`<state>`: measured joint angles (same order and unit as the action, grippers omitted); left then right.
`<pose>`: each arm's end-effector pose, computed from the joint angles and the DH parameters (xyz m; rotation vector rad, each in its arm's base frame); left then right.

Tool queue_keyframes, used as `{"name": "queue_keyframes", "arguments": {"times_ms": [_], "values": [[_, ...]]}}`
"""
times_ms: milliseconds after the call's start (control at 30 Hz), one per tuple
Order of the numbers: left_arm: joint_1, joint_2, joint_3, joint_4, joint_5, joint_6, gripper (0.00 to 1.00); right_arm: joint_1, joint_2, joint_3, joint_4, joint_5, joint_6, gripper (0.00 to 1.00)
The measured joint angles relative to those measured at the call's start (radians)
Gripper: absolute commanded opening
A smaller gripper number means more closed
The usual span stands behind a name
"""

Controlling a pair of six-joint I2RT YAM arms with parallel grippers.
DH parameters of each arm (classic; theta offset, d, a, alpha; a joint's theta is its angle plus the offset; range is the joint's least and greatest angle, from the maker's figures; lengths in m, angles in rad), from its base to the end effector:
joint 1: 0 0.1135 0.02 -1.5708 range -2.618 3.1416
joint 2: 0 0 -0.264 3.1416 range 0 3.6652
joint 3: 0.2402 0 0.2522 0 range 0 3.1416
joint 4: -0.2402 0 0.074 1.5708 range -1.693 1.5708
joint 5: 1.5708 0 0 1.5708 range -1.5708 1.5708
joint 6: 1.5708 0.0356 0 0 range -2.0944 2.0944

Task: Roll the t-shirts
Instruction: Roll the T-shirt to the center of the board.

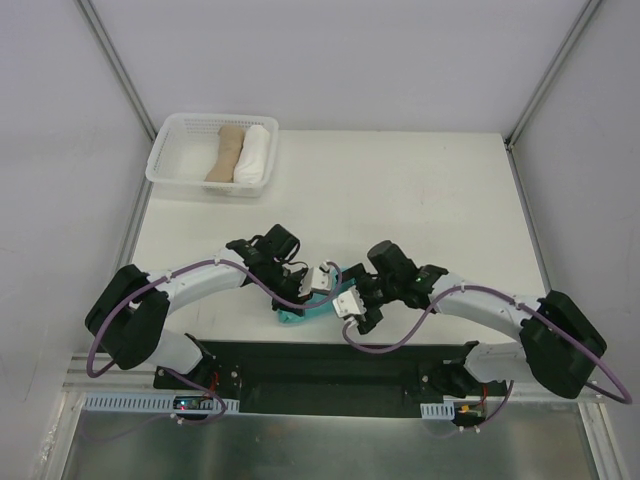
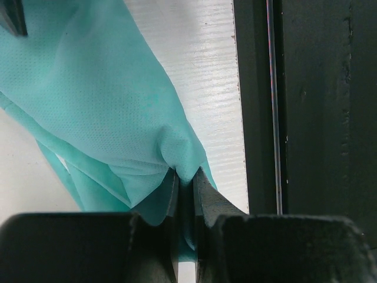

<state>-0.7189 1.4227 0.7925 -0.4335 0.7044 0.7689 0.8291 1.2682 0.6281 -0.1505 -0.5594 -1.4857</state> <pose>0.1830 -0.1908 0.1903 1.8546 1.6662 -0.8958 0.1529 0.1948 0.1933 -2.1380 0.6516 0.3092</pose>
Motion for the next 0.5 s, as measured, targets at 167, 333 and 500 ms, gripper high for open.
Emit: {"name": "queue_keyframes", "arguments": {"times_ms": [167,333,500], "values": [[0.001,0.000,0.000,-0.006,0.003,0.002,0.00,0.044,0.064,-0.002,0.088,0.032,-0.003,0.99],[0.011,0.000,0.000,-0.020,0.010,0.001,0.00,0.060,0.127,-0.004,0.170,0.090,0.011,0.85],[0.028,0.000,0.000,-0.023,0.021,0.001,0.00,0.061,0.174,-0.004,0.186,0.121,0.002,0.30]]}}
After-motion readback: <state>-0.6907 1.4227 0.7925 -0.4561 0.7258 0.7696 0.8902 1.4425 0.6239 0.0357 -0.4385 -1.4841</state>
